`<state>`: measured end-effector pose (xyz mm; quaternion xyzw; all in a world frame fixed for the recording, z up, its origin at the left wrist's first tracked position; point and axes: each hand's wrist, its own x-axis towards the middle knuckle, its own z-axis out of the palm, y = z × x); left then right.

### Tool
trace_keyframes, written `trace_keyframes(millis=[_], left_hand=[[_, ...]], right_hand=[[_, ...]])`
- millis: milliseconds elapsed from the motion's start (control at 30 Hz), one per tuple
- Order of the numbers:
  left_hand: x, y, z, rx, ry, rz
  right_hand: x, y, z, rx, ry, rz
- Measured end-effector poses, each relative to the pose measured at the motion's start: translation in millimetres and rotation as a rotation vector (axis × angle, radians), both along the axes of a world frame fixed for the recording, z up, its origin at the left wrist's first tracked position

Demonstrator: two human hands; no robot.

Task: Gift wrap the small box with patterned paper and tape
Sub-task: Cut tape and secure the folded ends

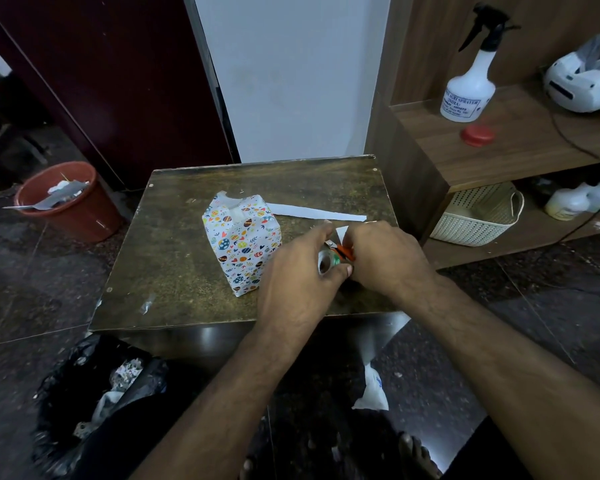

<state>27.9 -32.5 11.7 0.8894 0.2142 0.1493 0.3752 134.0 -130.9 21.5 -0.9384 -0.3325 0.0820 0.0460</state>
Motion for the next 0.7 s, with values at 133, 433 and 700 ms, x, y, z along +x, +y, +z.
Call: trace_keyframes(millis=[133,433,700], left_hand=[[-1.4,-2.8,3.8,-0.025,-0.029,-0.023],[-1.6,-0.6,2.6,-0.216,-0.109,-0.045],[-8.0,-0.6,11.8,-0.299,-0.184,-0.071]], right_hand=[[2.2,-1.7,1.4,0.009,0.010,0.017],[16.2,-17.3,-0.3,0.482,0.084,-0.065],[24.6,-40.2,-1.8,0.720,0.306,0.038]])
